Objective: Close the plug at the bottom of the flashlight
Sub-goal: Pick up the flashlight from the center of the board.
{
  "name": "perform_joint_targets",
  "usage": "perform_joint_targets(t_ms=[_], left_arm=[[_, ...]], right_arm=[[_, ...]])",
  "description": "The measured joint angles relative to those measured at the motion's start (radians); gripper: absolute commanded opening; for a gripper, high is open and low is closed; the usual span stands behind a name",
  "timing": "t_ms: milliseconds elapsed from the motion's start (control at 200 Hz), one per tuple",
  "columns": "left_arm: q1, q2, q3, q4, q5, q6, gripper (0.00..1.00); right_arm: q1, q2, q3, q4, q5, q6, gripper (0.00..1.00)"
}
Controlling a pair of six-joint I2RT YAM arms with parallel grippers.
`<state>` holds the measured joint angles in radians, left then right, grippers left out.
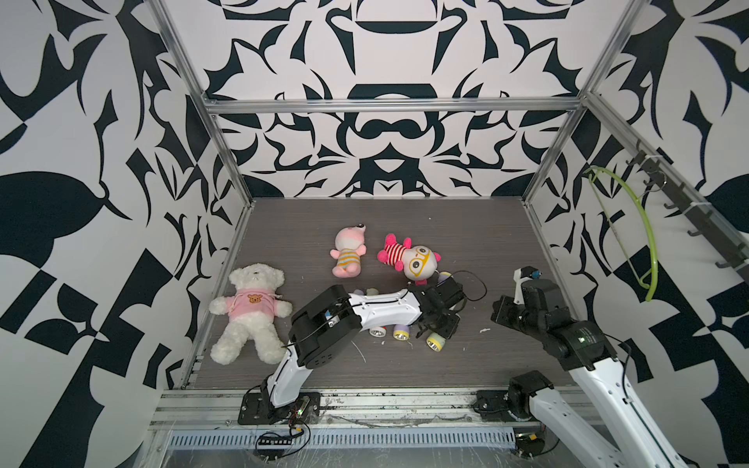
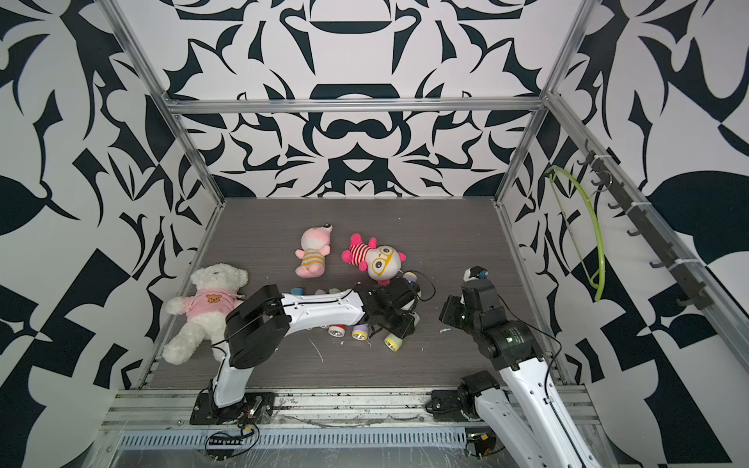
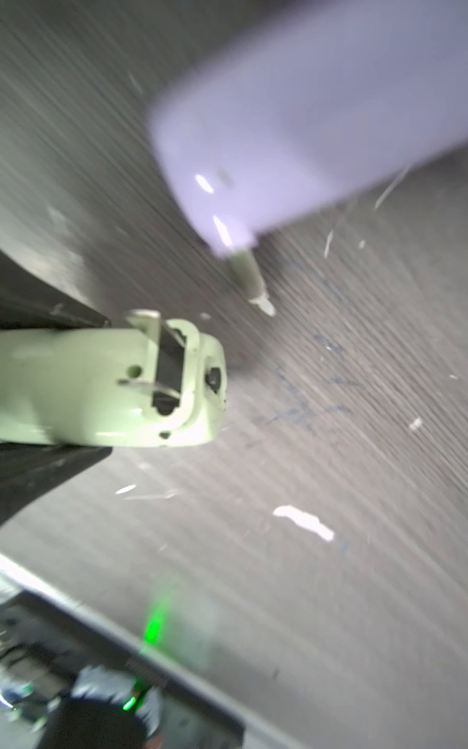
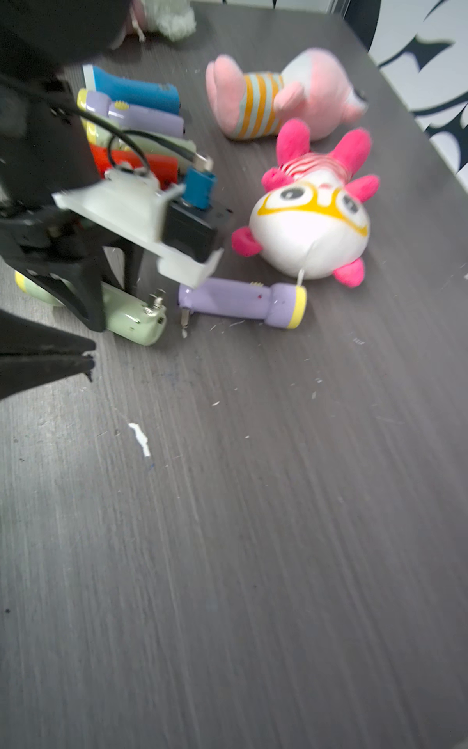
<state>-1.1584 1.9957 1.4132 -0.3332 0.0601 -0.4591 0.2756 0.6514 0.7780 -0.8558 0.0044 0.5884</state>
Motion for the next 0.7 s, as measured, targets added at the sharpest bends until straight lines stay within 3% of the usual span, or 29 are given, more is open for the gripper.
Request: perform_joint_targets(t_ms=[300,510,700], left_arm=[[0.030,-0.344,-0.236,0.306,0.013,0.114,0.08],[0.057,-0.443,-0.393,0.454,0.102,0.200,0.12],[0.071,-0.531,-0.484,0.509,0.199,0.266,0.18]], right_arm=[[0.000,0.034,0.068,0.060,-0.127,-0.061,0.00],[0.000,0.137,0.089,0.122,-0.294,-0.127,0.00],[0.000,0.134,0.148,0.156,-0.401,-0.182,0.02]])
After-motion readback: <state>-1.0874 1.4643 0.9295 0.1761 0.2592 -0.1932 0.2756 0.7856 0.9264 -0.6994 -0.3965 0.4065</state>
